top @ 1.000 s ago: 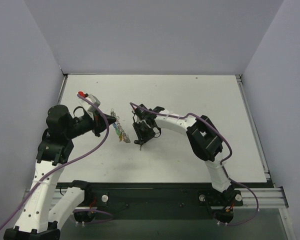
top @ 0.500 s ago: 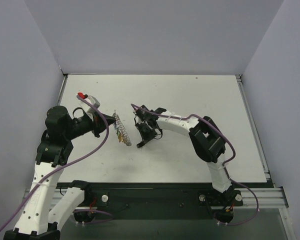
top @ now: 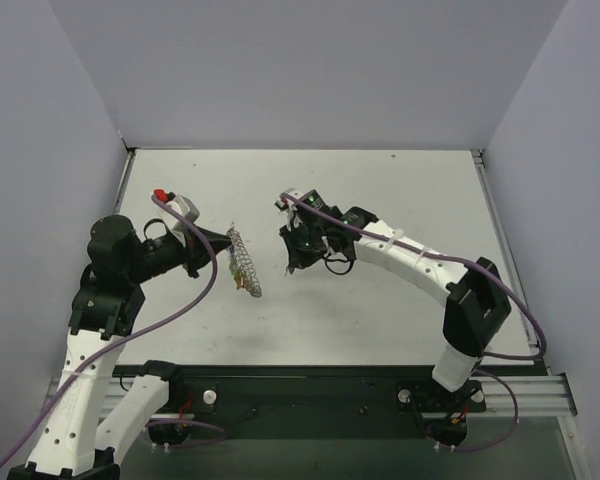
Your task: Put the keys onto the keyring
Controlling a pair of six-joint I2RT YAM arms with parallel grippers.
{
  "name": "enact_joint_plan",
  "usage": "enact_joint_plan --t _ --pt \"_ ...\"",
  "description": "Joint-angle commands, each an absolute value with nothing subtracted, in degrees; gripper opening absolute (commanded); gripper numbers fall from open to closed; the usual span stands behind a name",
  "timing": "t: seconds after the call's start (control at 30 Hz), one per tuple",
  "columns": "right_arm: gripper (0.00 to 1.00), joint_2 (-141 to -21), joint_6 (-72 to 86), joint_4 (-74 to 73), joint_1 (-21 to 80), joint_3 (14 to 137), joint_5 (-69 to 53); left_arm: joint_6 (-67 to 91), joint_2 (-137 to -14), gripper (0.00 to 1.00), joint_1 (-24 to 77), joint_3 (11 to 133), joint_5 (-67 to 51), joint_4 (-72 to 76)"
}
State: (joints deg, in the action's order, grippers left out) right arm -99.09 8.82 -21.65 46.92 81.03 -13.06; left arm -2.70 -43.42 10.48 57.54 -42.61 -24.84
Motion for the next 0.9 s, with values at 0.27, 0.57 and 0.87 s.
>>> enact_joint_plan --t 0.27,0.57,0.87 --pt "0.00 -83.1 2.3 -24.7 42.8 82.2 -42.3 -7.6 -42.3 0.00 13.3 57.0 -53.3 -18.1" --pt "0.00 -80.9 2.1 -24.9 42.7 86.2 -58.3 -4.5 -41.0 0.00 17.0 54.2 -60.9 -7.2" --pt "0.00 -85.4 10.9 -25.0 44.3 93.4 -60.8 -2.3 -40.3 0.00 20.5 53.5 -62.0 -1.4"
